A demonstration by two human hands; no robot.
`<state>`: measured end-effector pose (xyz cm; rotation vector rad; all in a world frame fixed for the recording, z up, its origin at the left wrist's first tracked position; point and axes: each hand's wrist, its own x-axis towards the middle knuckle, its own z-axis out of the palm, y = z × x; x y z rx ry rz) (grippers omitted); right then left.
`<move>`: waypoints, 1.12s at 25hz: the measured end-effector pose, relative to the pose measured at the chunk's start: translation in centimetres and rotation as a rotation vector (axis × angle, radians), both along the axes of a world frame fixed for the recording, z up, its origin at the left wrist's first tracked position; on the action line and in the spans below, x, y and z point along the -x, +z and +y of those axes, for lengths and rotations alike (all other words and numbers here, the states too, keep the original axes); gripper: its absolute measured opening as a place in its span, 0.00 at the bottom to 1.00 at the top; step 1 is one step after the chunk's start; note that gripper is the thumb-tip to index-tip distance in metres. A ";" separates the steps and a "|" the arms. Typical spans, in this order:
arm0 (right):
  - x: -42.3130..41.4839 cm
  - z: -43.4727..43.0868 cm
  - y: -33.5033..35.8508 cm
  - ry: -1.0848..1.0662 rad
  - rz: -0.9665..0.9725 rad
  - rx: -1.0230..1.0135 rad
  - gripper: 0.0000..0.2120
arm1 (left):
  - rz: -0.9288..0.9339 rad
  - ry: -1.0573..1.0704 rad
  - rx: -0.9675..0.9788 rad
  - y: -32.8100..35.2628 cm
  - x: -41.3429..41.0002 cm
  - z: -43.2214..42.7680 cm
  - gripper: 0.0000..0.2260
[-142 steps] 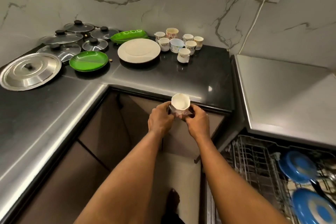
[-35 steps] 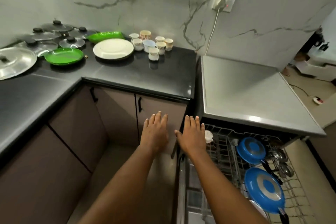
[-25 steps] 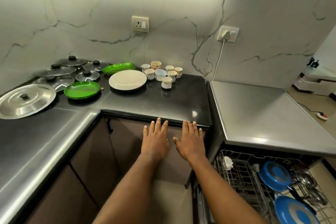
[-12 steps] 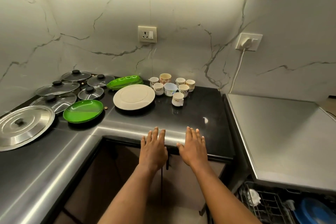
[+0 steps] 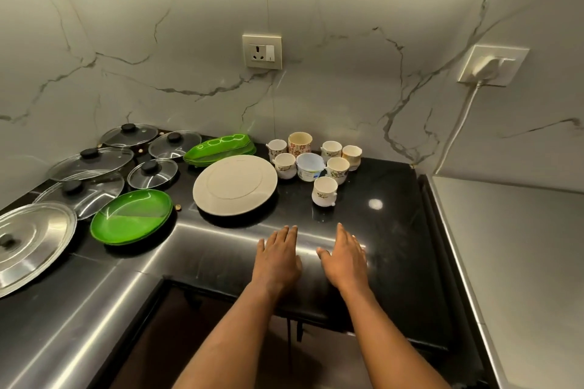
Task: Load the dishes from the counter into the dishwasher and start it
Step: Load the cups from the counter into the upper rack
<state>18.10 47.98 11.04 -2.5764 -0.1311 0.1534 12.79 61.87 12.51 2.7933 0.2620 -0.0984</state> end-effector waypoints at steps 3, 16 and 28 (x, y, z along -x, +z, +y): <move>-2.7 0.6 0.1 -0.061 0.023 -0.045 0.36 | 0.006 -0.033 0.018 -0.4 -4.1 1.3 0.30; -12.4 4.2 -1.3 -0.330 0.103 -0.235 0.28 | 0.059 -0.144 0.384 -2.6 -19.6 5.4 0.27; -15.4 5.4 -2.7 -0.384 0.092 -0.414 0.26 | 0.137 -0.137 0.572 -4.9 -23.4 6.0 0.22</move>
